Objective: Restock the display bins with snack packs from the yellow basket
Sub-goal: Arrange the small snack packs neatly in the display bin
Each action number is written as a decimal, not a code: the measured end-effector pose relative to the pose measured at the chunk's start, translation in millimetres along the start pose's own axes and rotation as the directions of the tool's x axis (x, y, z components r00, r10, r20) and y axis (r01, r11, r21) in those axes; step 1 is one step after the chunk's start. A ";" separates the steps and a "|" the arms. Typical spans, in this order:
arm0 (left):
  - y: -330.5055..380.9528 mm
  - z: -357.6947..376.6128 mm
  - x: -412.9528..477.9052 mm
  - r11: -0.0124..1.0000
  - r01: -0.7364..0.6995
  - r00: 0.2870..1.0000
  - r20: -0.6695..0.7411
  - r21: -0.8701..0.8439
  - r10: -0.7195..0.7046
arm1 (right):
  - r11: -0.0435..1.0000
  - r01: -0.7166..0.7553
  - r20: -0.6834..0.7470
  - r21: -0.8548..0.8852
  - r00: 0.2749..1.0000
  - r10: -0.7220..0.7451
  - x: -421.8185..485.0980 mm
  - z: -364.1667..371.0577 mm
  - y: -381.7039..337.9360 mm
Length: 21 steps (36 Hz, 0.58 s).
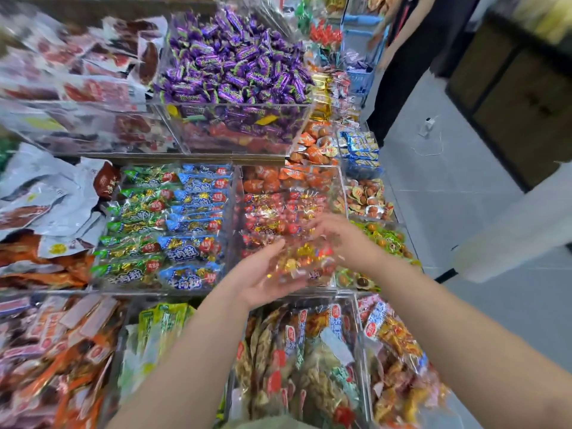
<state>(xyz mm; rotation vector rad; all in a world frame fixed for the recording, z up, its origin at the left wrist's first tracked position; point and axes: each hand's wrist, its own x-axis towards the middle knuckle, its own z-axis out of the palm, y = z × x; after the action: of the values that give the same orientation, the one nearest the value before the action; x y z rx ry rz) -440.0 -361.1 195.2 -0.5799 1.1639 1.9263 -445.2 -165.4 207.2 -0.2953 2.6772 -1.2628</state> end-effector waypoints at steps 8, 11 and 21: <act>-4.5 -6.6 0.7 0.934 -0.264 0.963 0.116 0.239 0.243 | 0.920 -0.350 0.050 0.175 0.936 0.347 -16.4 -1.1 19.8; -8.3 -2.2 2.5 0.736 -0.387 0.910 0.104 0.555 0.400 | 0.885 -0.377 0.060 0.275 0.925 0.375 -15.8 1.8 24.3; 0.8 -11.4 34.0 0.208 -0.403 0.779 0.215 0.891 0.589 | 0.947 -0.262 -0.136 0.186 0.948 0.289 -6.1 -15.3 17.7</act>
<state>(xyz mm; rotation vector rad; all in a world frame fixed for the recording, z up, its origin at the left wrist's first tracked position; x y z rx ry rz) -460.5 -358.0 165.9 0.3471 2.5150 1.2857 -444.8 -141.5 203.5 0.2085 2.5996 -1.4592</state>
